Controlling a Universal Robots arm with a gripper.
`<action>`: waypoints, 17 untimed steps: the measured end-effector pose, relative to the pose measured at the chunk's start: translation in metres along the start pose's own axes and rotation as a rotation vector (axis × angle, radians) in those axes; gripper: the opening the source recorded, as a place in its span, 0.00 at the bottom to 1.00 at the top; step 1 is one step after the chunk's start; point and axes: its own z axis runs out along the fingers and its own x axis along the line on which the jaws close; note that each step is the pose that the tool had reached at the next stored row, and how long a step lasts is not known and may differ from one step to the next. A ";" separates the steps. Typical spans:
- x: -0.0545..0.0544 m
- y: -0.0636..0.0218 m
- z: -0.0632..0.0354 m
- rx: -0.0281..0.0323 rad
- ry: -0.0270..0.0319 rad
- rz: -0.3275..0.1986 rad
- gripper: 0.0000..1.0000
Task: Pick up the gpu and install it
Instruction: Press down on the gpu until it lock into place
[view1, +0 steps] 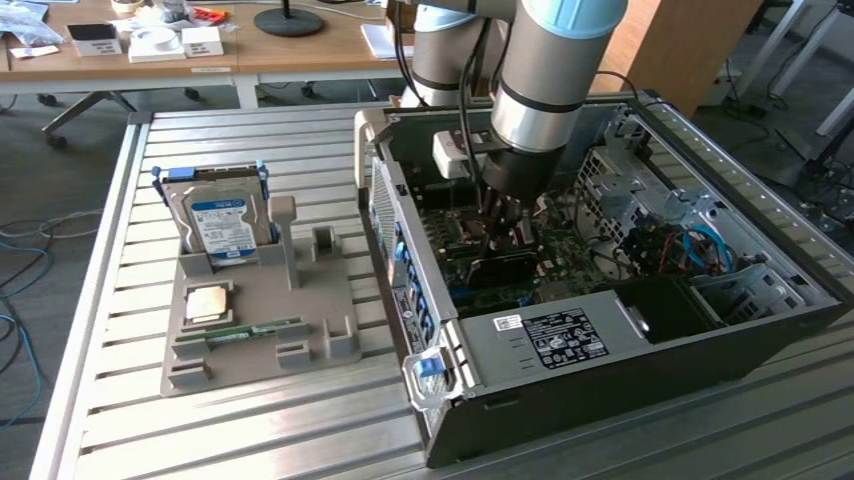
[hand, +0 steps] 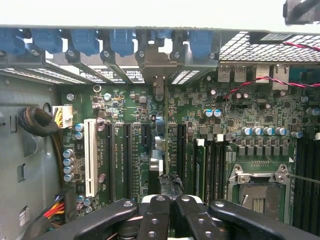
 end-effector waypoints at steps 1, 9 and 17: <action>0.000 0.0000 0.0000 0.0000 0.0000 0.000 0.11; 0.000 0.0000 0.0002 0.0000 0.0000 0.000 0.11; 0.000 0.0000 0.0003 -0.0001 0.0002 0.000 0.11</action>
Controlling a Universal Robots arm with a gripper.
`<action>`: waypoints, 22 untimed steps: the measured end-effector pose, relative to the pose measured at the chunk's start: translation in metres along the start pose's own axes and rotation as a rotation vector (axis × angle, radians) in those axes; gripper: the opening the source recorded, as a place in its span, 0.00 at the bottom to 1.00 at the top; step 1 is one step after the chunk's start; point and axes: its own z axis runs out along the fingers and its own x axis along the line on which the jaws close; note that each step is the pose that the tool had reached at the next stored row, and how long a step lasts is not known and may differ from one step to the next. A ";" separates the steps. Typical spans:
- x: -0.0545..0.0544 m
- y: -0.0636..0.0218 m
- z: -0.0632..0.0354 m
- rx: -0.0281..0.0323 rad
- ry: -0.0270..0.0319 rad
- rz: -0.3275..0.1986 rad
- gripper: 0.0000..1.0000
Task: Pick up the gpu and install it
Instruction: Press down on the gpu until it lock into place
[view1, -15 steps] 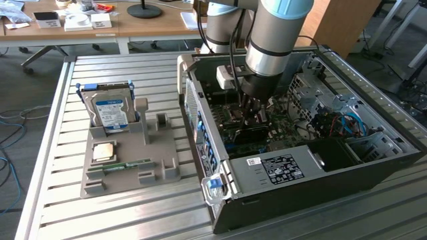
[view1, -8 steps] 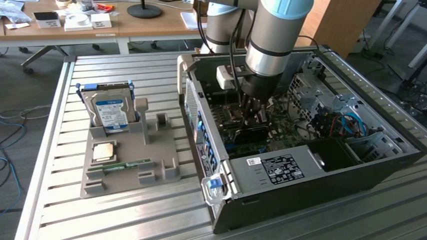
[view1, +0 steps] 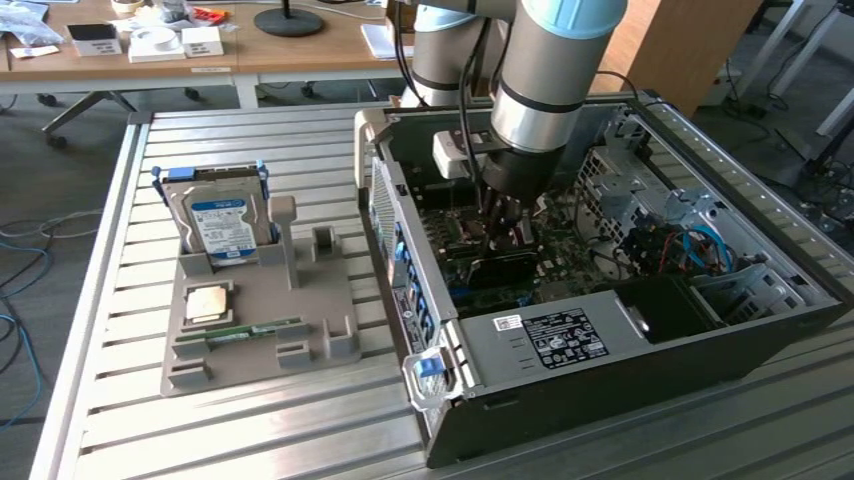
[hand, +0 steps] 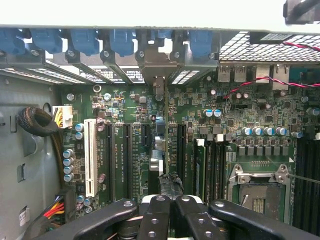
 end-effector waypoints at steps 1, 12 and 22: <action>0.000 0.0000 0.0000 0.0001 0.0000 0.000 0.11; 0.000 0.0000 0.0003 0.0001 -0.0002 0.000 0.11; 0.000 0.0007 0.0004 0.0001 -0.0003 0.000 0.11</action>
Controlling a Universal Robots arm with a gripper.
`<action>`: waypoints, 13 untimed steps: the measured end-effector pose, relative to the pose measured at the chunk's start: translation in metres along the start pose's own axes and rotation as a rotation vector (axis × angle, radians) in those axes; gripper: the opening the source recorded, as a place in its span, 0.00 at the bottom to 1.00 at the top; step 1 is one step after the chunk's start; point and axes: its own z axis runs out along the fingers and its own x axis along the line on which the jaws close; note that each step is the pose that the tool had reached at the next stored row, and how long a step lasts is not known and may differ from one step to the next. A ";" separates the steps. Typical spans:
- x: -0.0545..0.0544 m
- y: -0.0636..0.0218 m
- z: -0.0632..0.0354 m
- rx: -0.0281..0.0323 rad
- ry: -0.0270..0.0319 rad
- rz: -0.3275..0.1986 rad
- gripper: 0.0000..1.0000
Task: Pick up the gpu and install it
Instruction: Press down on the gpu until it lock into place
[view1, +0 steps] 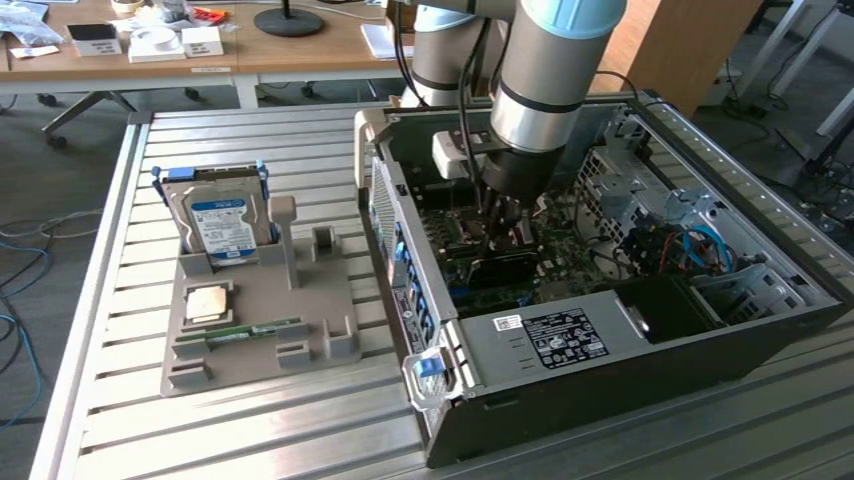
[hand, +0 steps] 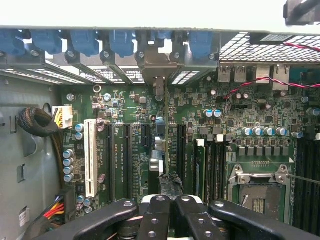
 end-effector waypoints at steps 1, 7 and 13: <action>0.000 0.0000 -0.0002 0.0000 -0.0002 0.000 0.11; 0.000 0.0000 -0.0104 0.0002 -0.0002 0.000 0.11; -0.001 -0.0002 -0.0241 0.0001 0.0001 0.000 0.11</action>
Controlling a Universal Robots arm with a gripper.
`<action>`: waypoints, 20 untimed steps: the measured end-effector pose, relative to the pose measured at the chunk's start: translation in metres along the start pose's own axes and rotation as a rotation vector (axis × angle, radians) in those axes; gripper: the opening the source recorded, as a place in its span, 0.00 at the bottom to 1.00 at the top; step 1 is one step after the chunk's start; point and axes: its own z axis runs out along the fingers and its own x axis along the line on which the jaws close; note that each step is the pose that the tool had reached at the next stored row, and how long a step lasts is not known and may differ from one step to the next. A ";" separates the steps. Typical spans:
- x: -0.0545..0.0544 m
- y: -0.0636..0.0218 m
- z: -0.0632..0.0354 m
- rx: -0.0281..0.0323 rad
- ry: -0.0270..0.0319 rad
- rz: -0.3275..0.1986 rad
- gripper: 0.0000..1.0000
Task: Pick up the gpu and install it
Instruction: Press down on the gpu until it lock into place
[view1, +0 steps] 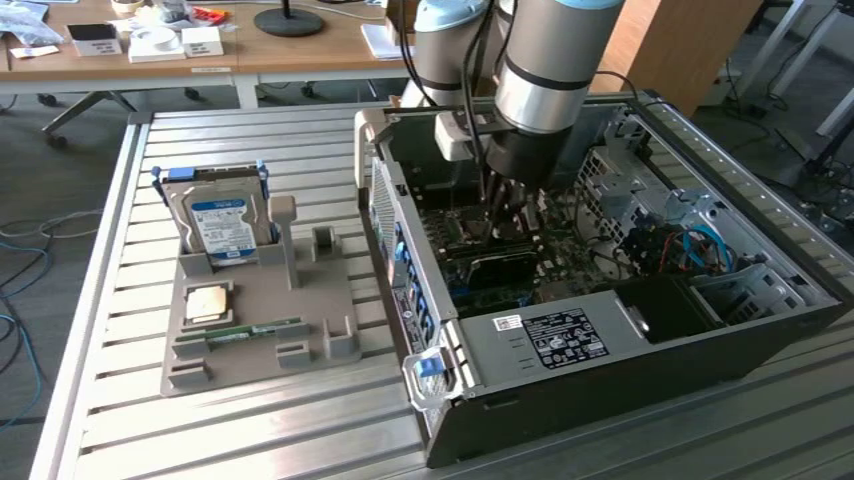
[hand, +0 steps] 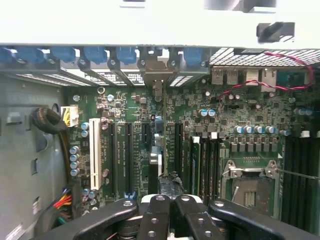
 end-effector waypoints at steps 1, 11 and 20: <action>0.000 0.0000 -0.0025 0.0000 -0.0001 0.000 0.11; -0.001 -0.0002 -0.0220 0.0000 0.0005 0.000 0.11; -0.001 -0.0005 -0.0408 0.0000 0.0022 0.000 0.11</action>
